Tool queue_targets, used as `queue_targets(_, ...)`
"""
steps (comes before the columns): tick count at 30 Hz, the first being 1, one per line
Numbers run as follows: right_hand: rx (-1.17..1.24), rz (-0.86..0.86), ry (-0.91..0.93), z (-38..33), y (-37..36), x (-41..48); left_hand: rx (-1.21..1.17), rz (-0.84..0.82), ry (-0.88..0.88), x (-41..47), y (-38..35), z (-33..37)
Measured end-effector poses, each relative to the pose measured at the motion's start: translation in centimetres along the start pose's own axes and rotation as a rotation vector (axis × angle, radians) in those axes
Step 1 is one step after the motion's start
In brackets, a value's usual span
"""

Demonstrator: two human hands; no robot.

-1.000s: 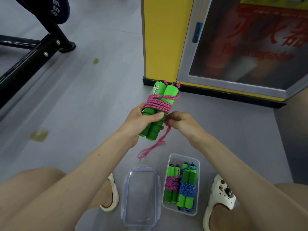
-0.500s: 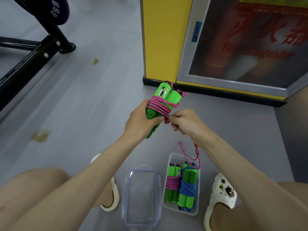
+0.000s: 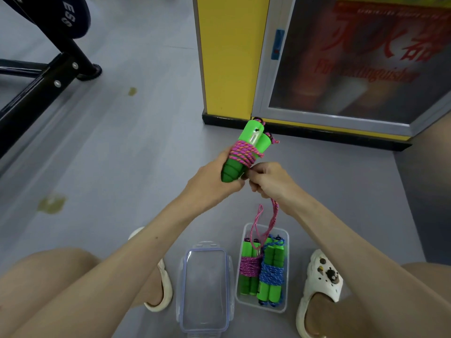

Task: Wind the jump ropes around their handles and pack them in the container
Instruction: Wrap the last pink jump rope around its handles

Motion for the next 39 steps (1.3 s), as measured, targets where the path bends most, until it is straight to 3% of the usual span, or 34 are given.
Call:
queue_targets(3, 0.067, -0.001, 0.006, 0.4, 0.5, -0.1, -0.129, -0.146, -0.05, -0.2, -1.7, 0.4)
queue_targets(14, 0.01, -0.057, 0.051, -0.8, -0.3, -0.4, 0.438, 0.123, 0.028, -0.5, 0.7, 0.0)
queue_targets(24, 0.258, -0.123, 0.027, -0.9, -1.7, -0.8, 0.688, 0.247, 0.074, -0.8, 0.4, 0.0)
queue_targets(30, 0.269, -0.176, 0.006, -0.6, -2.1, -0.7, 0.796, 0.3, 0.077, -1.0, 0.2, 0.7)
queue_targets(39, 0.381, -0.19, -0.056, 0.1, -2.2, -0.9, 0.947, 0.285, 0.098, -1.1, -1.0, 0.9)
Point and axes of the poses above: each hand's wrist, its own x-axis towards the middle knuckle, its own y-axis out of the back of the hand, z = x × y, the point moved 9 cm from there along x, towards the middle knuckle, and after that the axes turned 7 degrees about -z, right-handed, at the moved point
